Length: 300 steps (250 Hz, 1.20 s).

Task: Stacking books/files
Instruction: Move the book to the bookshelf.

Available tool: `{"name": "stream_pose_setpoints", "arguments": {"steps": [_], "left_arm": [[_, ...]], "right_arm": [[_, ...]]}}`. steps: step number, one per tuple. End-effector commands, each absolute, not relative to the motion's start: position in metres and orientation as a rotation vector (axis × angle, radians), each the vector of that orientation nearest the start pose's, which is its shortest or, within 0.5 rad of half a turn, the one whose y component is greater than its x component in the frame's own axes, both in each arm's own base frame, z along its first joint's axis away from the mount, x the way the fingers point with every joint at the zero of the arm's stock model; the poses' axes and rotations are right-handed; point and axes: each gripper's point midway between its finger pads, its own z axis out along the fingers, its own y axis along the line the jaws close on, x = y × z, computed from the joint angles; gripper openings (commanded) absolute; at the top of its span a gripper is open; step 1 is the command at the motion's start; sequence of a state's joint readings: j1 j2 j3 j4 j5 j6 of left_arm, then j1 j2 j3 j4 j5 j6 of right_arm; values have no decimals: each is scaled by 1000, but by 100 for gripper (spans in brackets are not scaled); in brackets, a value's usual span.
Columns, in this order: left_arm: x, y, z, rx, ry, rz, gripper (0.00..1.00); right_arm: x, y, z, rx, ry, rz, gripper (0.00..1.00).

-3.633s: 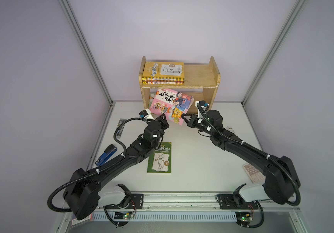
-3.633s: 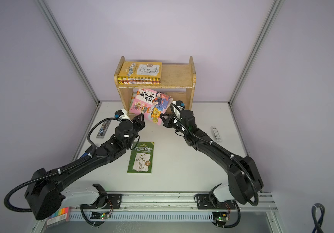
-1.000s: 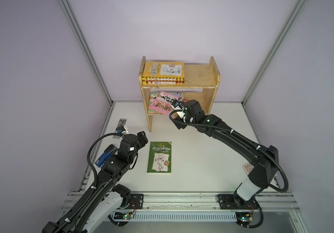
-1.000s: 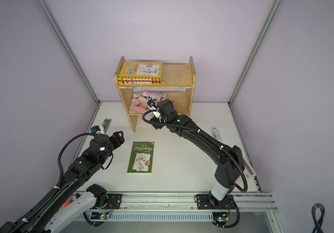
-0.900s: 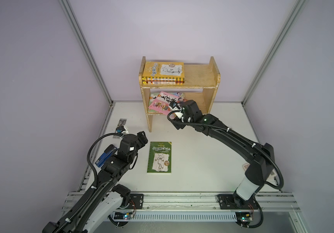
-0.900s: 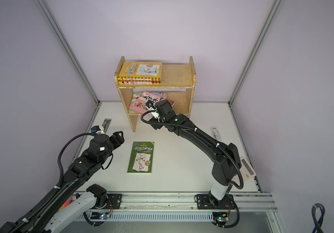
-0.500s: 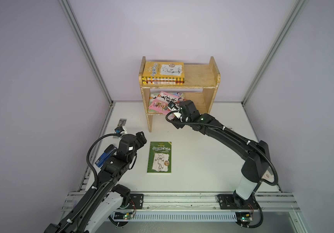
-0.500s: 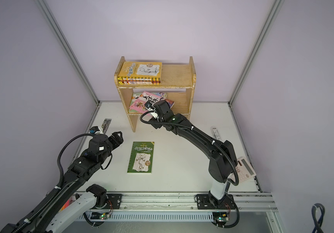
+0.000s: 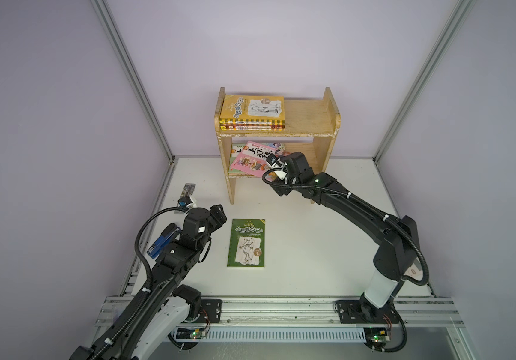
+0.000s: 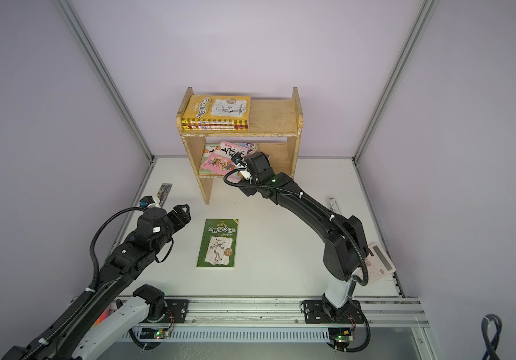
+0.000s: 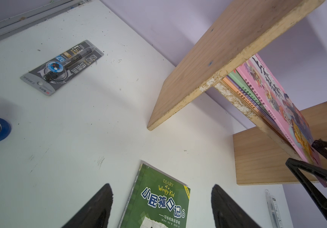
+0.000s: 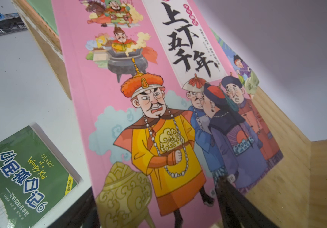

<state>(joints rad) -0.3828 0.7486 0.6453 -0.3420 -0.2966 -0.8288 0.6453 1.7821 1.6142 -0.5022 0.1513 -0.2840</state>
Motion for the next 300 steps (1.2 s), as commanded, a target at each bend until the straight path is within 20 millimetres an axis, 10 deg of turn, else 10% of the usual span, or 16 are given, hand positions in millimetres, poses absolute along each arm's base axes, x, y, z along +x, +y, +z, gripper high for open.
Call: {"name": "stream_pose_setpoints", "arguments": {"steps": [1, 300], "left_arm": [[291, -64, 228, -634, 1912, -496, 81], [292, -67, 219, -648, 1933, -514, 81]], "right_arm": [[431, 283, 244, -883, 2039, 57, 87], [461, 214, 238, -555, 2186, 56, 88]]}}
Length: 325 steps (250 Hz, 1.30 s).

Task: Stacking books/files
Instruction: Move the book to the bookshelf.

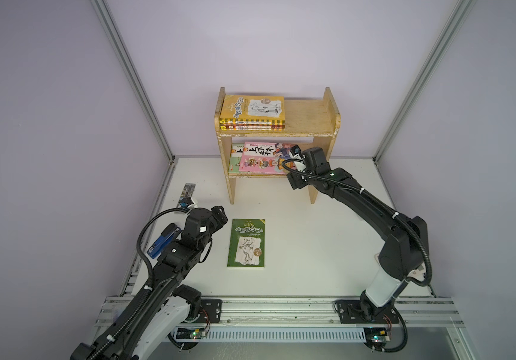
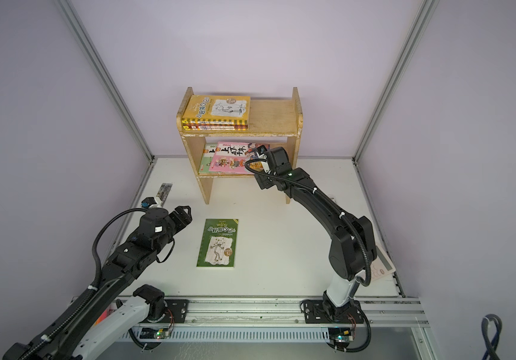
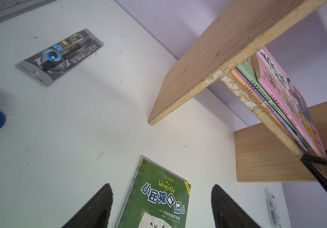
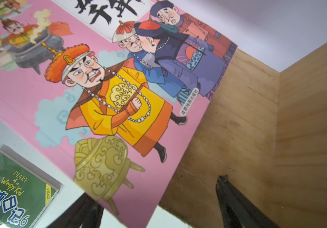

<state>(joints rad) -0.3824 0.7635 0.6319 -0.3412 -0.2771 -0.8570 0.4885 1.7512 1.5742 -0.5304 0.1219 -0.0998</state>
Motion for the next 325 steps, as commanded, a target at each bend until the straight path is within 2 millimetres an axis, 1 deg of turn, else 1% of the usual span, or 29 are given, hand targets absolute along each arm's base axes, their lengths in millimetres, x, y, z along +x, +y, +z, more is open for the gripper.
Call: {"name": "stream_pose_setpoints", "arguments": {"steps": [1, 27, 39, 57, 81, 115, 134, 149, 177, 203, 217, 232, 250, 266, 282, 325], "left_arm": [[292, -67, 218, -648, 1934, -514, 81], [292, -68, 218, -649, 1934, -516, 81], [292, -68, 217, -652, 1932, -519, 81], [293, -69, 217, -650, 1933, -523, 81], [293, -69, 217, -648, 1936, -525, 81], [294, -70, 217, -645, 1939, -521, 81], [294, -70, 217, -645, 1938, -522, 81], [295, -70, 217, -644, 1938, -524, 81], [296, -71, 217, -642, 1938, -529, 81], [296, -72, 218, -640, 1936, -533, 81], [296, -72, 220, -639, 1931, -535, 81], [295, -71, 219, -640, 1932, -531, 81], [294, -70, 218, -641, 1934, -525, 81], [292, -69, 218, -641, 1933, -522, 81], [292, -68, 218, -643, 1933, -521, 82], [290, -66, 217, -646, 1933, -513, 82]], "right_arm": [[461, 214, 237, -555, 2187, 56, 88], [461, 212, 237, -542, 2196, 62, 88], [463, 207, 239, -515, 2199, 51, 89], [459, 207, 239, -518, 2204, 70, 89], [448, 212, 242, -542, 2196, 128, 89], [431, 208, 251, -535, 2180, 162, 88], [423, 207, 258, -513, 2164, 201, 85], [421, 206, 265, -463, 2149, 228, 78], [423, 208, 277, -397, 2135, 242, 53], [433, 209, 282, -353, 2111, 193, 38], [440, 207, 283, -320, 2106, 162, 29], [448, 204, 283, -275, 2102, 125, 22], [458, 202, 281, -249, 2104, 87, 17], [466, 204, 275, -242, 2120, 72, 13], [473, 205, 269, -221, 2143, 53, 7], [488, 202, 259, -182, 2168, -18, 2]]}}
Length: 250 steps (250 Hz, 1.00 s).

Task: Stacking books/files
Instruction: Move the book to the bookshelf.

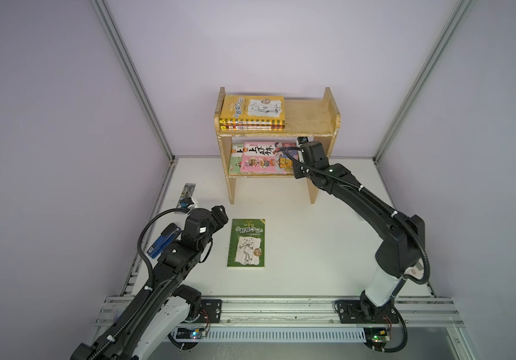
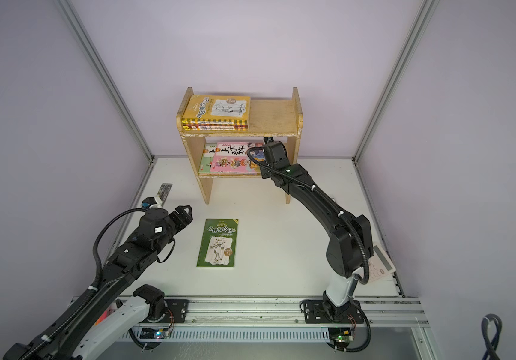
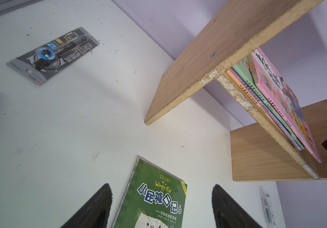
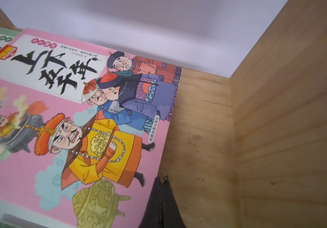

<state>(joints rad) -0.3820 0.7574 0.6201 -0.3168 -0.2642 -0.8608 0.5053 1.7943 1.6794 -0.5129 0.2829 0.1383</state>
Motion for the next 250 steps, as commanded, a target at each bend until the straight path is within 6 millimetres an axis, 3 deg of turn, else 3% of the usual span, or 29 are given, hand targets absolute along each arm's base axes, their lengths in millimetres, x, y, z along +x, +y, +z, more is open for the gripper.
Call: {"name": "stream_pose_setpoints", "arguments": {"steps": [1, 91, 153, 250], "left_arm": [[290, -66, 217, -647, 1933, -513, 82], [288, -63, 216, -651, 1929, -508, 82], [284, -60, 215, -656, 1926, -502, 83], [280, -56, 215, -669, 1917, -491, 83]], "right_arm": [[488, 202, 259, -181, 2169, -20, 2], [505, 203, 245, -195, 2196, -83, 3], [508, 217, 237, -264, 2231, 21, 11], [513, 230, 234, -309, 2227, 101, 13]]}}
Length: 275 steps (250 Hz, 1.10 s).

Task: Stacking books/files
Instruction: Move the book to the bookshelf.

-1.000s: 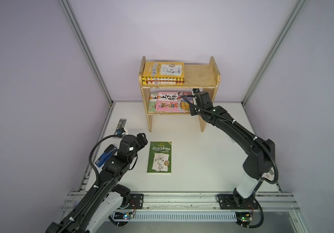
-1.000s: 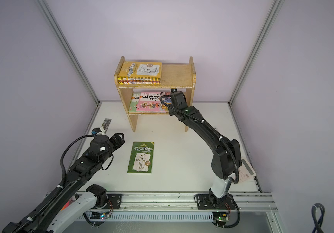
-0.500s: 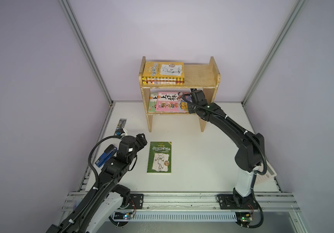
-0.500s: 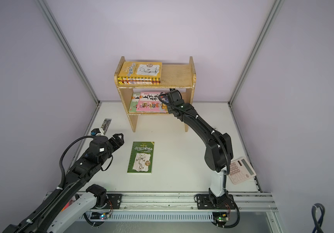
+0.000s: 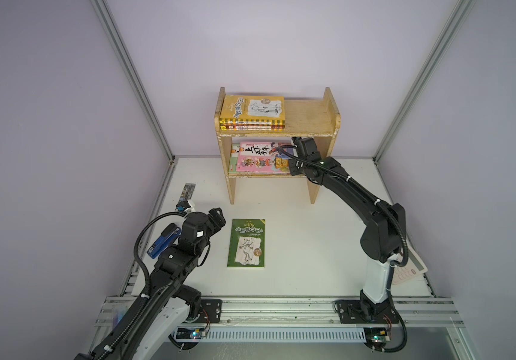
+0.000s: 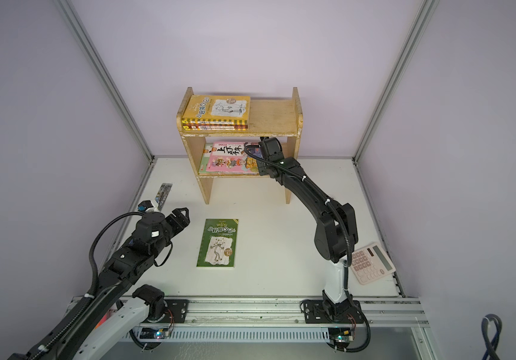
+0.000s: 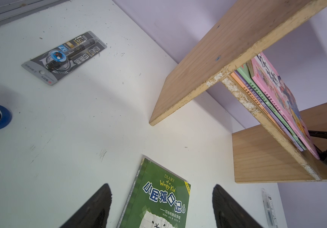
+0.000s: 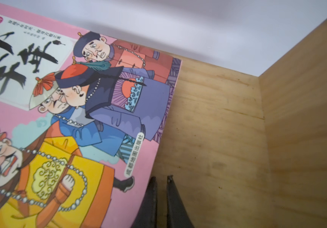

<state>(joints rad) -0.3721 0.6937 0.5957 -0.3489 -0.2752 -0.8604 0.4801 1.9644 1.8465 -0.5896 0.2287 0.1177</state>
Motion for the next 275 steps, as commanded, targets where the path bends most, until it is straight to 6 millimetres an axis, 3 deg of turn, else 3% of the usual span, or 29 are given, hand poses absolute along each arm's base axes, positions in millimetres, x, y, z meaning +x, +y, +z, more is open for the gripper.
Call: {"name": "stream_pose_setpoints", "arguments": {"steps": [1, 143, 275], "left_arm": [[280, -55, 215, -668, 1916, -490, 82], [278, -52, 213, -673, 1917, -479, 83], [278, -51, 211, -678, 1916, -481, 83]], "right_arm": [[512, 230, 234, -309, 2228, 101, 13], [517, 247, 234, -311, 2217, 204, 18], [515, 259, 238, -350, 2198, 249, 30]]}}
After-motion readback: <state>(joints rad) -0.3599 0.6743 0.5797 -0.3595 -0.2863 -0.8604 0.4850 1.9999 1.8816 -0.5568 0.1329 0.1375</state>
